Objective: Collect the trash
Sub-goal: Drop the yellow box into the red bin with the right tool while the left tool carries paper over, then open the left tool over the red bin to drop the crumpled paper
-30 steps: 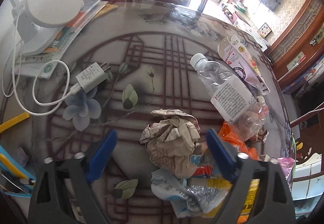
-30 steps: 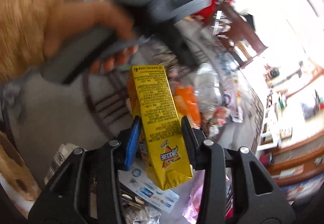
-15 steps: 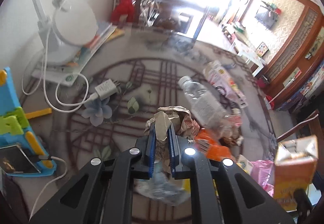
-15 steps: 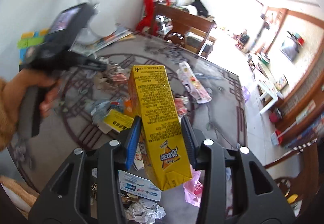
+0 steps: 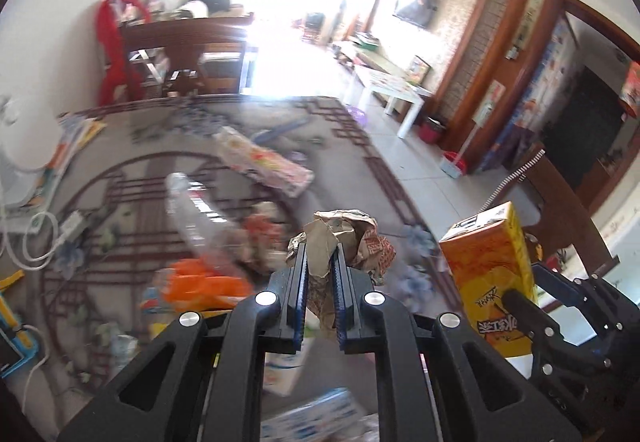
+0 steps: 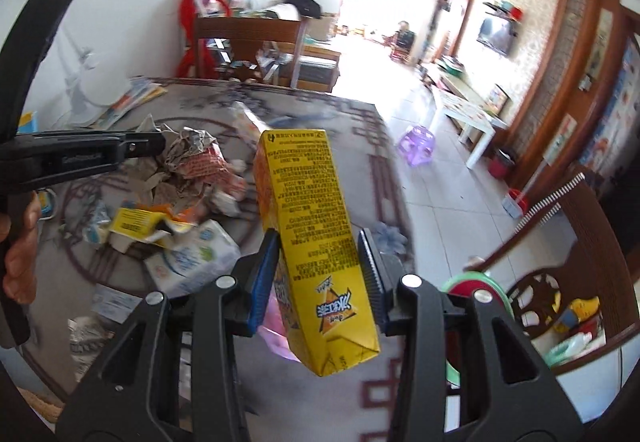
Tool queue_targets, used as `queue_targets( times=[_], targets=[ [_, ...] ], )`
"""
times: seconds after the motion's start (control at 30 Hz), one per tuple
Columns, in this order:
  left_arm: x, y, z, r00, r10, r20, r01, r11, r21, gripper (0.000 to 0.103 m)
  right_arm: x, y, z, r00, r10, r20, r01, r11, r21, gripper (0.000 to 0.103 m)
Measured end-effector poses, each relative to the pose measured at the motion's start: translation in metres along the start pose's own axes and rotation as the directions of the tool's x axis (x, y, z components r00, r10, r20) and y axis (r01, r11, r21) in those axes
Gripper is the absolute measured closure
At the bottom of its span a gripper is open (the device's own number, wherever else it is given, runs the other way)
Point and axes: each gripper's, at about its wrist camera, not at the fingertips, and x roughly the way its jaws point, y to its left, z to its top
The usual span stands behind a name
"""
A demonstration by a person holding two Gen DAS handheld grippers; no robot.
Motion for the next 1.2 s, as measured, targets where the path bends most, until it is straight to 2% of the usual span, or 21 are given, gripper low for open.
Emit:
queue_targets(
  times=[0.17, 0.33, 0.5, 0.53, 0.6, 0.7, 0.93, 1.1, 1.17, 1.2],
  targets=[
    [0.037, -0.079, 0.000, 0.994, -0.094, -0.055, 0.098, 0.993, 0.064, 0.094, 0.018, -0.084, -0.026, 0.992, -0.102, -0.069, 0.111, 0.985, 0.133, 0.063],
    [0.067, -0.146, -0.008, 0.980, -0.156, -0.125, 0.168, 0.981, 0.095, 0.094, 0.054, -0.164, -0.059, 0.961, -0.207, -0.182, 0.242, 0.951, 0.194, 0.063],
    [0.087, -0.197, -0.014, 0.967, -0.190, -0.172, 0.217, 0.965, 0.150, 0.094, 0.085, -0.217, -0.076, 0.946, -0.242, -0.217, 0.287, 0.935, 0.207, 0.061],
    [0.092, -0.204, -0.015, 0.964, -0.195, -0.179, 0.224, 0.961, 0.161, 0.094, 0.088, -0.224, -0.079, 0.942, -0.257, -0.215, 0.301, 0.931, 0.205, 0.060],
    [0.101, -0.220, -0.017, 0.959, -0.205, -0.195, 0.240, 0.954, 0.180, 0.094, 0.086, -0.239, -0.083, 0.937, -0.281, -0.207, 0.324, 0.922, 0.213, 0.047],
    [0.119, -0.244, -0.020, 0.949, -0.226, -0.220, 0.273, 0.938, 0.216, 0.094, 0.073, -0.253, -0.088, 0.939, -0.284, -0.192, 0.327, 0.910, 0.254, 0.036],
    [0.162, -0.294, -0.023, 0.921, -0.257, -0.292, 0.337, 0.901, 0.271, 0.094, 0.037, -0.276, -0.104, 0.914, -0.350, -0.204, 0.399, 0.862, 0.312, 0.032],
    [0.180, -0.323, -0.026, 0.911, -0.260, -0.319, 0.360, 0.879, 0.313, 0.094, 0.020, -0.289, -0.108, 0.895, -0.394, -0.210, 0.444, 0.833, 0.330, 0.029],
    [0.185, -0.333, -0.028, 0.912, -0.259, -0.318, 0.363, 0.871, 0.332, 0.090, 0.017, -0.291, -0.109, 0.891, -0.401, -0.212, 0.451, 0.827, 0.335, 0.029],
    [0.186, -0.335, -0.028, 0.915, -0.254, -0.314, 0.358, 0.871, 0.337, 0.078, 0.014, -0.293, -0.111, 0.888, -0.406, -0.214, 0.458, 0.824, 0.335, 0.029]
  ],
)
